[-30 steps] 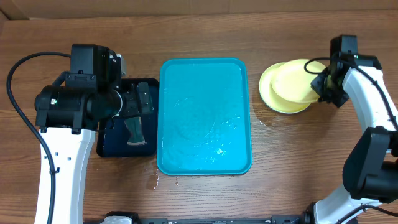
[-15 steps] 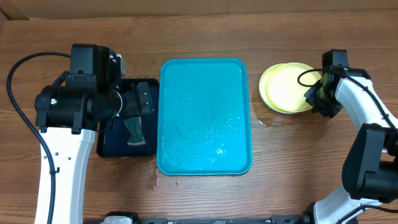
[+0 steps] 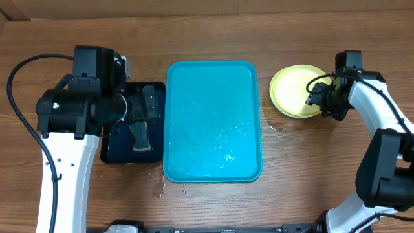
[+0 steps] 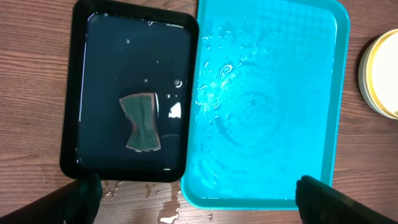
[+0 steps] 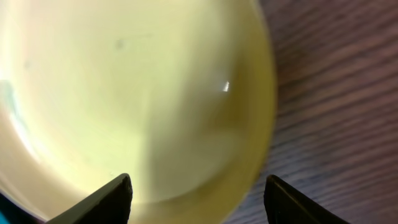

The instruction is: Clean dirty plates on tray and stack at the side

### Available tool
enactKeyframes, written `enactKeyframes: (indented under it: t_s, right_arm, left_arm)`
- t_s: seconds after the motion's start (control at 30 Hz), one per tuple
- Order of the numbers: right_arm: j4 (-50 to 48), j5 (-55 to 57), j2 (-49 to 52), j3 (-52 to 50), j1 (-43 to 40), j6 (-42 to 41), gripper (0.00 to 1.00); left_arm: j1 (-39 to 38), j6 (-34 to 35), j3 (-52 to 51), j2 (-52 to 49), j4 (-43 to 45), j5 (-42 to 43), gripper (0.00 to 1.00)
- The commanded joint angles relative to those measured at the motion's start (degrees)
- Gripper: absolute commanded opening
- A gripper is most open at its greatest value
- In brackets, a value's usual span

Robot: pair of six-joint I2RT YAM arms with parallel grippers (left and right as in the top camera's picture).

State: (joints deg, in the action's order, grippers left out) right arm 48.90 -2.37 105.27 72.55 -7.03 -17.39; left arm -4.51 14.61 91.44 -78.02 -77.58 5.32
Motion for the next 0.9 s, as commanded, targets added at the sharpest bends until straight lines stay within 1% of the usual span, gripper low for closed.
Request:
enactKeyframes:
  t_s: [0.0, 0.33, 0.4, 0.5, 0.57, 0.63, 0.77, 0.87]
  right_arm:
    - [-0.9, -4.7, -1.0, -0.2, 0.3, 7.0, 0.70]
    - [0.7, -5.6, -1.0, -0.2, 0.3, 7.0, 0.73]
    - [-0.3, -8.3, -1.0, -0.2, 0.3, 7.1, 0.73]
    - [-1.8, -16.4, -1.0, -0.2, 0.8, 9.7, 0.73]
    - [-2.3, -18.4, -1.0, -0.2, 1.6, 11.3, 0.74]
    - [-2.4, -18.3, -1.0, -0.2, 3.0, 12.4, 0.74]
    - [-2.4, -17.7, -1.0, -0.2, 6.2, 18.1, 0.75]
    - [-3.4, -13.0, -1.0, -0.2, 8.3, 19.4, 0.75]
  left_arm:
    - [-0.3, -0.5, 0.5, -0.2, 0.2, 0.4, 1.00]
    - [-0.3, -0.5, 0.5, -0.2, 0.2, 0.4, 1.00]
    - [-0.3, -0.5, 0.5, -0.2, 0.2, 0.4, 1.00]
    - [-0.3, -0.5, 0.5, -0.2, 0.2, 0.4, 1.00]
    - [-0.3, -0.5, 0.5, -0.2, 0.2, 0.4, 1.00]
    - [-0.3, -0.5, 0.5, -0.2, 0.2, 0.4, 1.00]
    - [-0.3, -0.5, 0.5, -0.2, 0.2, 0.4, 1.00]
    - [-0.3, -0.5, 0.5, -0.2, 0.2, 0.4, 1.00]
